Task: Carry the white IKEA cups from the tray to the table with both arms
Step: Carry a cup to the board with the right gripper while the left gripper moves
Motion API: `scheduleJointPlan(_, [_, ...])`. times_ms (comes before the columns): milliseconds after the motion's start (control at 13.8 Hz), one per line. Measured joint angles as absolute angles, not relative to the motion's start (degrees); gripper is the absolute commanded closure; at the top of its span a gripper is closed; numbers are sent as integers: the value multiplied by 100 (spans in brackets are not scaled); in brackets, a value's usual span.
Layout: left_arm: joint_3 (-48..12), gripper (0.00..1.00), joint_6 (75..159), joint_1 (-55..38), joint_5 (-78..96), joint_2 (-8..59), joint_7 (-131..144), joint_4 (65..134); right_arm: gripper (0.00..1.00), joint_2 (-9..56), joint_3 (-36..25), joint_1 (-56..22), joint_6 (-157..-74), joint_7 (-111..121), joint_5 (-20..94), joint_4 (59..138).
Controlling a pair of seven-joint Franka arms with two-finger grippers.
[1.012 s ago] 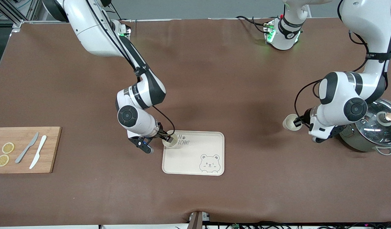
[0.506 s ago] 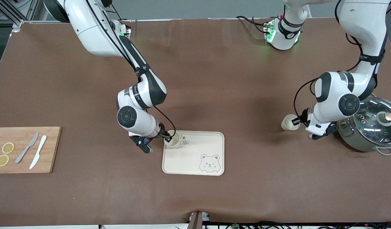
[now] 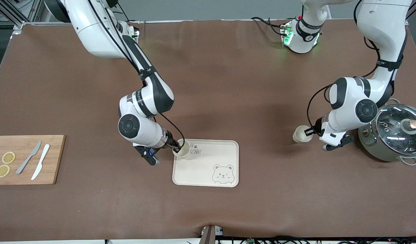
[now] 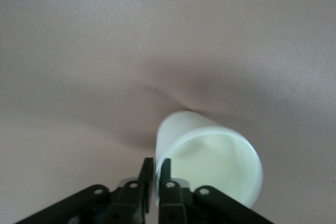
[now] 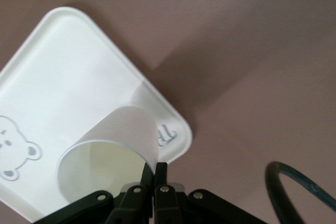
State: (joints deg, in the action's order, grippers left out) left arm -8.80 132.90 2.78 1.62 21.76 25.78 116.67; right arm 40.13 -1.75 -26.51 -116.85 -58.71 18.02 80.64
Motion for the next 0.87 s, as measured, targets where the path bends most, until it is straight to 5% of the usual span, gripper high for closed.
scheduleJointPlan(217, [-880, 0, 13372, 282, 163, 2258, 2486, 11633, 100, 3886, -224, -2105, -10657, -4418, 1801, 8005])
scheduleJointPlan(867, [-880, 0, 13243, 366, 165, 1874, 2299, 11301, 100, 3067, -349, -415, -10850, -1078, 704, 9337])
